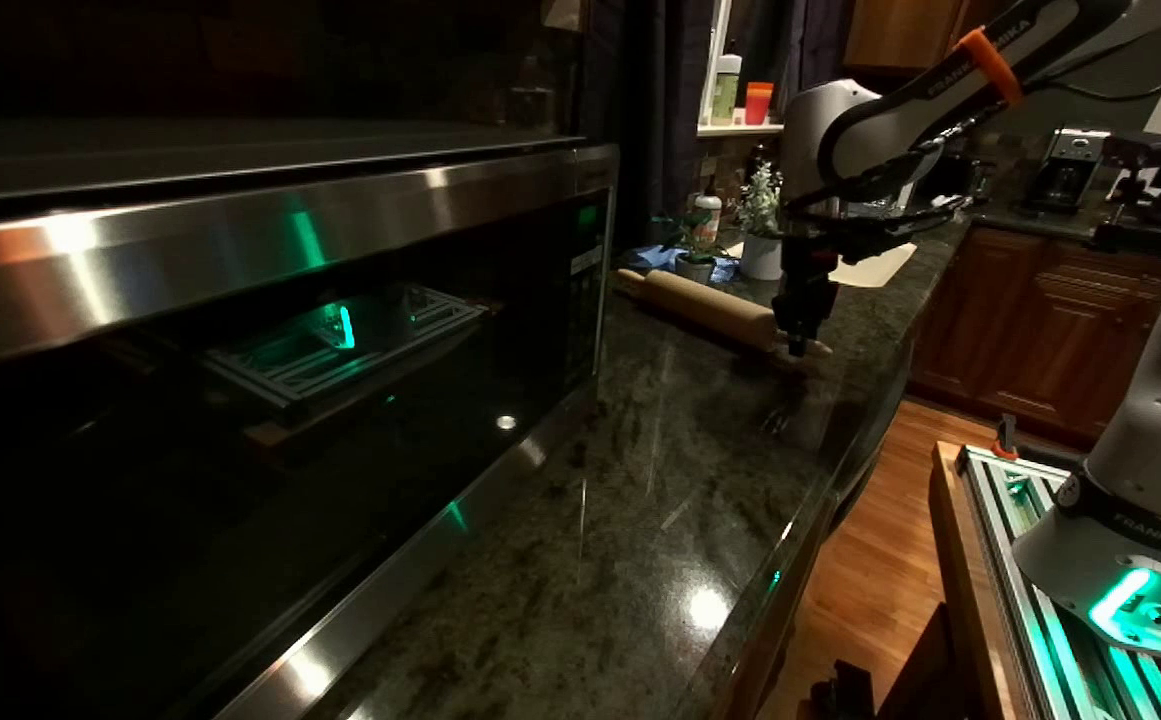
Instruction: Move the rolling pin left and right, then left and right again
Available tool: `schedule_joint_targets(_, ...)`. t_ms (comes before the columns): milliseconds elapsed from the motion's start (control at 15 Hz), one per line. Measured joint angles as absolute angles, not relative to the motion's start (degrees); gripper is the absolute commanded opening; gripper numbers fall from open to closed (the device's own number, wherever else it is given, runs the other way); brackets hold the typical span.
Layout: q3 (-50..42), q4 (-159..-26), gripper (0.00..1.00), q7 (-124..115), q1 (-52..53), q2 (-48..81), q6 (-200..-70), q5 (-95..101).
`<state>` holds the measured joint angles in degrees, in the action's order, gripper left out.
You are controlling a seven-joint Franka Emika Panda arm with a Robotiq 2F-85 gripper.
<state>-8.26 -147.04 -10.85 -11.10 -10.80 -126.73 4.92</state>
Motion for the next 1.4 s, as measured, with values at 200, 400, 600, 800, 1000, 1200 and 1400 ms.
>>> schedule_joint_targets(200, -8.29, -146.90, 0.07, -12.58, -11.27, -10.68, -126.52, 3.88)
schedule_joint_targets(400, -8.29, -146.88, 0.07, -13.75, -11.34, -10.64, -126.52, 3.52)
schedule_joint_targets(600, -8.30, -146.87, 0.60, -14.54, -11.60, -10.61, -126.48, 3.59)
schedule_joint_targets(800, -8.31, -146.77, 0.82, -14.76, -11.83, -10.64, -126.26, 3.67)
schedule_joint_targets(1000, -8.16, -146.32, 1.00, -15.01, -11.83, -11.19, -126.25, 4.04)
schedule_joint_targets(1200, -7.57, -145.99, 1.00, -15.14, -11.73, -13.22, -126.02, 5.03)
schedule_joint_targets(1400, -6.57, -146.15, 1.00, -15.14, -11.71, -17.12, -125.53, 7.01)
